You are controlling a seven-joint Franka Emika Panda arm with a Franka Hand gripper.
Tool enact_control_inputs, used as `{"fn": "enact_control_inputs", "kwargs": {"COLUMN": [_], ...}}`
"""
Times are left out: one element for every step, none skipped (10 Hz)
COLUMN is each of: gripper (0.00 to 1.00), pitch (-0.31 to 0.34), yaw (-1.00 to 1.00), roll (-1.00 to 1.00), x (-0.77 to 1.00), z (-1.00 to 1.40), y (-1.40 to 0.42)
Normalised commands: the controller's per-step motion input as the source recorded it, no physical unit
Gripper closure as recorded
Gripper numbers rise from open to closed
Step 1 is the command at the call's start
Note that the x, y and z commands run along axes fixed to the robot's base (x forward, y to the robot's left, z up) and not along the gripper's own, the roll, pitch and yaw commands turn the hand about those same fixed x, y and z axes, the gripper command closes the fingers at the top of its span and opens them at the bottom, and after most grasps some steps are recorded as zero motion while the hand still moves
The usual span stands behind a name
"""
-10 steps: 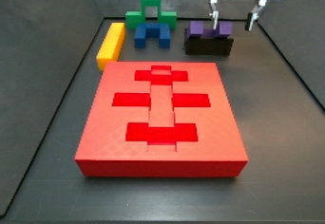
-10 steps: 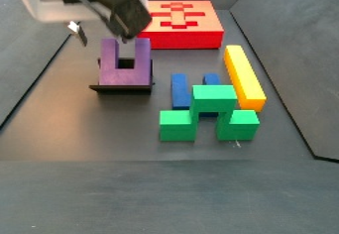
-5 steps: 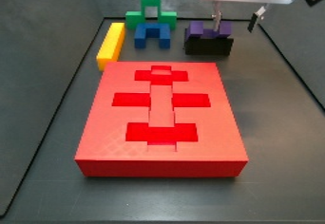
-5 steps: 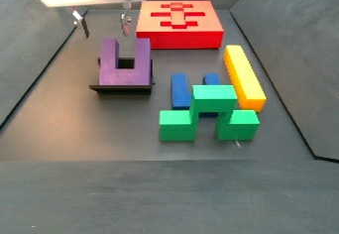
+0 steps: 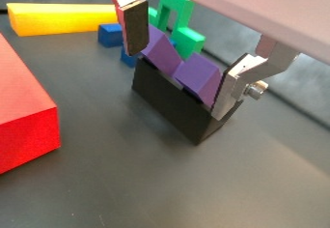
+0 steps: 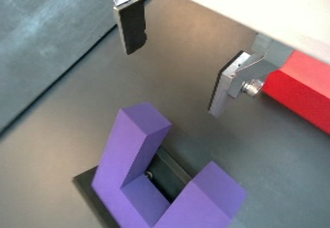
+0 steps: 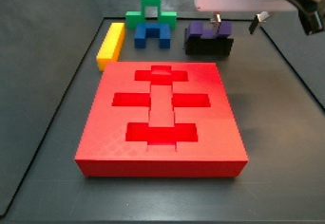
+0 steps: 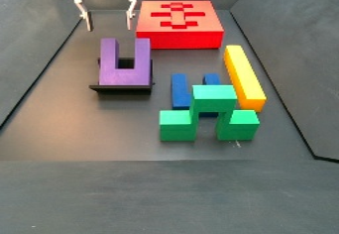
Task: Pick up the purple object. Move up. Place the purple object on the fixture. Regrasp the purple object. Move to above the board. Insert the purple object.
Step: Regrasp the purple object.
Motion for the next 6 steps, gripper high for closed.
{"fn": "enact_control_inputs", "kwargs": {"gripper": [0.00, 0.00, 0.00, 0.00, 0.00, 0.00], "pitch": [0.000, 0.000, 0.000, 0.000, 0.000, 0.051], "yaw": [0.00, 0.00, 0.00, 0.00, 0.00, 0.00], "roll": [1.00, 1.00, 0.86, 0.79, 0.83, 0.91], "x": [0.00, 0.29, 0.38, 0.39, 0.42, 0.44], "z": [0.03, 0.18, 0.08, 0.07, 0.05, 0.00], "y": [-0.23, 0.14, 0.45, 0.51, 0.48, 0.37]}}
